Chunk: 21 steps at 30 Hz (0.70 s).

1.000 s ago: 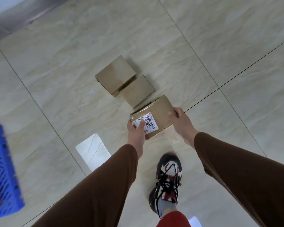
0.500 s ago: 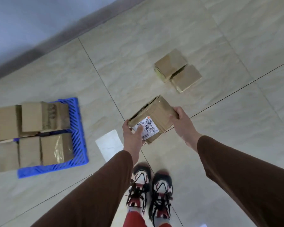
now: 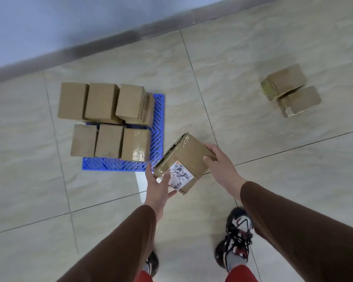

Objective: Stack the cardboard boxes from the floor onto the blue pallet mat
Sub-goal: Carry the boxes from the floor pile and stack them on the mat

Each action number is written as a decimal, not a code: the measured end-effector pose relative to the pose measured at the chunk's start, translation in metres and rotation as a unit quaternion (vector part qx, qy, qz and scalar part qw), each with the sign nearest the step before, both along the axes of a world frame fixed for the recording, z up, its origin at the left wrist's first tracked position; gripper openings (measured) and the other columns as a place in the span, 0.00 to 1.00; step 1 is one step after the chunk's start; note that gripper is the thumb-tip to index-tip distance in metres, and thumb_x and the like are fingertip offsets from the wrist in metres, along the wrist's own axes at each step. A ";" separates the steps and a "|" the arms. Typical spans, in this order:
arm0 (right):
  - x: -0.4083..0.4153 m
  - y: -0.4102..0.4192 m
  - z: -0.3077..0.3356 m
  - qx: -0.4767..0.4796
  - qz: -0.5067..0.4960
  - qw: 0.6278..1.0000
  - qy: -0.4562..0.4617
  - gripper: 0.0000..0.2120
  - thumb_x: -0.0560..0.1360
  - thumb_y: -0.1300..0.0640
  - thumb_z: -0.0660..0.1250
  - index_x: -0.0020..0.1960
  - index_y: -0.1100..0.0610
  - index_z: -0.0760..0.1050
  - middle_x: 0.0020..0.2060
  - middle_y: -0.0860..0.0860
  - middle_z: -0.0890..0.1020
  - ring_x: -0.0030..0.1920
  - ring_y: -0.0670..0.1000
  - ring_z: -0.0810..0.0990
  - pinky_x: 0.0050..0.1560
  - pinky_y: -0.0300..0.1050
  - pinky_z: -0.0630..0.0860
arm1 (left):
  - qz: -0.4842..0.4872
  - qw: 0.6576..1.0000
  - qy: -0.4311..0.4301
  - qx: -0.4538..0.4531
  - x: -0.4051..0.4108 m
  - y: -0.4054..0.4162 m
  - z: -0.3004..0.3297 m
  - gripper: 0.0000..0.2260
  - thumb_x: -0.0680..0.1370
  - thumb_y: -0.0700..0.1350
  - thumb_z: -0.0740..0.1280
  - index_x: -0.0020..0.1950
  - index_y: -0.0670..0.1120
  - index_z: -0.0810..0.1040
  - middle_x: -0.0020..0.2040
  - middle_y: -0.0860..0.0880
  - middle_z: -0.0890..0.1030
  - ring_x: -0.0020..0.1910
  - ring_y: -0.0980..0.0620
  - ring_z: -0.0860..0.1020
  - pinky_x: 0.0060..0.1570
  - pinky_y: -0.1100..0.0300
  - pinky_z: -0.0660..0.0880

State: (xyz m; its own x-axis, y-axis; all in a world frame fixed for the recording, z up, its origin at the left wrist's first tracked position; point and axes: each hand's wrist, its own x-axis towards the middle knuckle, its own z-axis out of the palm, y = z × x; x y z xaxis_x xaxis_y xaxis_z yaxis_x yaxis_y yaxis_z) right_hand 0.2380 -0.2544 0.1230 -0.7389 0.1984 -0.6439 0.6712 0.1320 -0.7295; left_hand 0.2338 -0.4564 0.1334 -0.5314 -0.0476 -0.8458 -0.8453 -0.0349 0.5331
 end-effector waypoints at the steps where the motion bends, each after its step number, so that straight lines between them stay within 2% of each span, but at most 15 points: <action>1: -0.003 -0.022 0.001 0.003 0.005 1.000 0.001 0.17 0.81 0.61 0.62 0.67 0.48 0.74 0.59 0.46 0.80 0.58 0.46 0.78 0.58 0.43 0.73 | -0.003 1.000 -0.001 0.003 0.000 -0.023 0.000 0.29 0.83 0.45 0.64 0.78 0.63 0.55 0.73 0.49 0.72 0.62 0.45 0.80 0.43 0.56 0.83; 3: -0.010 -0.068 0.003 0.006 0.011 1.000 0.004 0.18 0.80 0.62 0.62 0.68 0.50 0.74 0.60 0.48 0.80 0.59 0.48 0.77 0.60 0.44 0.73 | -0.002 1.000 0.000 -0.002 -0.002 -0.067 0.002 0.24 0.84 0.45 0.63 0.75 0.61 0.60 0.71 0.48 0.74 0.61 0.45 0.81 0.43 0.57 0.82; 6: -0.026 -0.137 0.009 0.010 -0.001 1.000 0.010 0.18 0.79 0.64 0.63 0.67 0.52 0.73 0.59 0.50 0.80 0.55 0.47 0.77 0.57 0.42 0.72 | 0.017 1.000 0.001 -0.013 -0.007 -0.130 0.008 0.16 0.84 0.44 0.62 0.70 0.57 0.66 0.67 0.47 0.77 0.54 0.45 0.80 0.47 0.56 0.82; 8: -0.040 -0.179 0.014 0.007 -0.029 0.999 0.013 0.17 0.79 0.63 0.65 0.66 0.53 0.72 0.57 0.50 0.79 0.53 0.47 0.78 0.55 0.42 0.73 | 0.027 0.999 0.004 -0.022 -0.018 -0.169 0.013 0.13 0.84 0.43 0.62 0.66 0.55 0.69 0.65 0.46 0.78 0.52 0.45 0.81 0.50 0.53 0.82; 10: -0.059 -0.215 0.017 -0.005 -0.049 0.999 0.022 0.18 0.79 0.63 0.67 0.66 0.55 0.70 0.56 0.51 0.79 0.54 0.48 0.78 0.58 0.45 0.75 | 0.040 0.999 0.011 -0.028 -0.031 -0.203 0.014 0.11 0.84 0.43 0.62 0.66 0.52 0.69 0.63 0.45 0.79 0.51 0.45 0.82 0.51 0.53 0.82; 12: -0.079 -0.244 0.015 -0.018 -0.050 0.998 0.019 0.19 0.79 0.62 0.68 0.68 0.55 0.69 0.56 0.49 0.79 0.54 0.46 0.78 0.61 0.46 0.75 | 0.049 0.998 0.015 -0.036 -0.043 -0.231 0.013 0.10 0.84 0.43 0.62 0.65 0.49 0.70 0.62 0.43 0.80 0.50 0.45 0.84 0.51 0.54 0.82; 15: -0.106 -0.281 0.004 -0.073 -0.046 0.996 -0.009 0.28 0.79 0.60 0.68 0.76 0.48 0.65 0.62 0.46 0.79 0.61 0.45 0.78 0.65 0.47 0.75 | 0.077 0.995 0.025 -0.050 -0.060 -0.259 0.007 0.08 0.84 0.43 0.62 0.62 0.46 0.70 0.61 0.41 0.80 0.50 0.44 0.83 0.49 0.56 0.82; 18: -0.129 -0.313 -0.012 -0.106 -0.044 0.993 -0.040 0.38 0.78 0.58 0.69 0.81 0.42 0.54 0.70 0.43 0.75 0.68 0.46 0.75 0.71 0.50 0.71 | 0.099 0.992 0.037 -0.064 -0.077 -0.281 -0.002 0.05 0.84 0.44 0.61 0.59 0.47 0.71 0.61 0.42 0.80 0.50 0.44 0.82 0.47 0.58 0.81; 19: -0.135 -0.323 -0.014 -0.118 -0.046 0.991 -0.051 0.39 0.79 0.58 0.69 0.82 0.42 0.52 0.71 0.42 0.73 0.69 0.46 0.74 0.72 0.51 0.70 | 0.107 0.991 0.038 -0.068 -0.083 -0.288 -0.006 0.04 0.84 0.44 0.61 0.58 0.47 0.70 0.61 0.42 0.80 0.49 0.44 0.82 0.46 0.59 0.81; 21: -0.144 -0.345 -0.024 -0.132 -0.043 0.988 -0.072 0.34 0.80 0.59 0.67 0.81 0.45 0.57 0.70 0.43 0.76 0.67 0.48 0.77 0.70 0.52 0.73 | 0.123 0.989 0.038 -0.073 -0.095 -0.302 -0.015 0.03 0.85 0.44 0.61 0.58 0.47 0.70 0.62 0.41 0.80 0.48 0.45 0.81 0.44 0.62 0.80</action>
State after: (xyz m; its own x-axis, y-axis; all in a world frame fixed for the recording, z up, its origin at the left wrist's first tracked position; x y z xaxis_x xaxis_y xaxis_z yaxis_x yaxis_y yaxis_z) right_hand 0.0941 -0.5993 0.0989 -0.6237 0.0671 -0.7788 0.7709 -0.1118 -0.6271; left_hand 0.1391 -0.7580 0.1181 -0.5508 -0.3022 -0.7780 -0.7776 -0.1529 0.6099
